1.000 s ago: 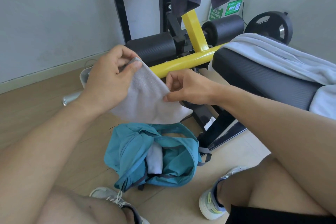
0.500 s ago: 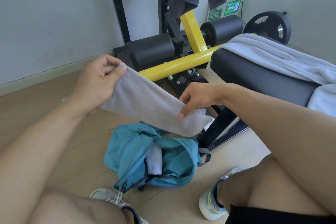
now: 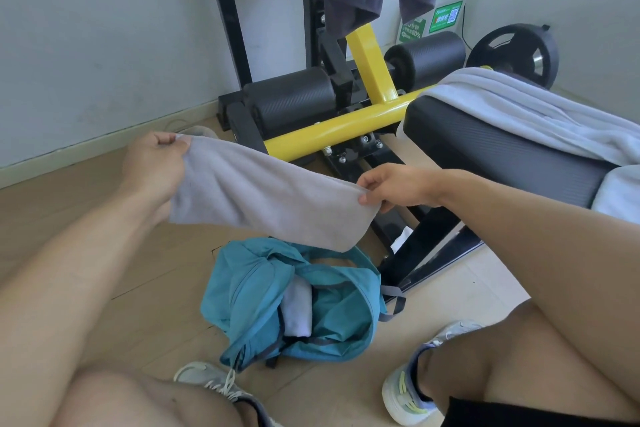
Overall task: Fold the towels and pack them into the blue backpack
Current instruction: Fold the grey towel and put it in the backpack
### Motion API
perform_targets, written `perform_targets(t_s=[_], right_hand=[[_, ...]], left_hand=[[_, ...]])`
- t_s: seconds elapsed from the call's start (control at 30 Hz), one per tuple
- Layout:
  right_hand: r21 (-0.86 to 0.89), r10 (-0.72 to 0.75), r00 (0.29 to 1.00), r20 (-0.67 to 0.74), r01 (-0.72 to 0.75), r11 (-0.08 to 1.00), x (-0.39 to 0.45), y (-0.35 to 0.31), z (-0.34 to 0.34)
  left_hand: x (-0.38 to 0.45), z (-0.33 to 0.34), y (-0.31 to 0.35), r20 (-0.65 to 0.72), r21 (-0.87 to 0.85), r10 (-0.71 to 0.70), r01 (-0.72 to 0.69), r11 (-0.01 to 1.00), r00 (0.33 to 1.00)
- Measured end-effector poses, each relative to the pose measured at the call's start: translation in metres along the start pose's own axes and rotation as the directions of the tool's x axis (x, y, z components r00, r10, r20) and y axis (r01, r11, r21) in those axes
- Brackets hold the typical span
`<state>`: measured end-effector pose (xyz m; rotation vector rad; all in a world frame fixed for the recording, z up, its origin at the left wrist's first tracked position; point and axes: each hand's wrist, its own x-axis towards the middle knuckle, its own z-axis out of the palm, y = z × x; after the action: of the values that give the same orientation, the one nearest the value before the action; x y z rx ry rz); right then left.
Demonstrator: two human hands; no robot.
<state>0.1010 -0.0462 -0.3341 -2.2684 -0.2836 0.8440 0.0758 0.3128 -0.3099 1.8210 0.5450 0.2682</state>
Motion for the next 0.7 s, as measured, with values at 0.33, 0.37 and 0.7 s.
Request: perform_targets(t_s=[0.33,0.37,0.7], right_hand=[[0.316,-0.011,0.967,-0.254,0.094,0.944,-0.002,-0.009,-0.001],[0.328,-0.028,0.967,-0.252,0.113,0.938,-0.002,-0.009,-0.001],[0.445,-0.039,0.998,-0.051,0.058,0.894,-0.004,-0.013,-0.001]], left_hand=[[0.013,0.002,-0.019,0.005,-0.114,-0.254,0.253,0.961,0.967],[0.012,0.002,-0.021,0.007,-0.109,-0.276,0.275,0.955,0.961],[0.005,0.0,-0.017,-0.024,-0.098,-0.243,0.239,0.966,0.97]])
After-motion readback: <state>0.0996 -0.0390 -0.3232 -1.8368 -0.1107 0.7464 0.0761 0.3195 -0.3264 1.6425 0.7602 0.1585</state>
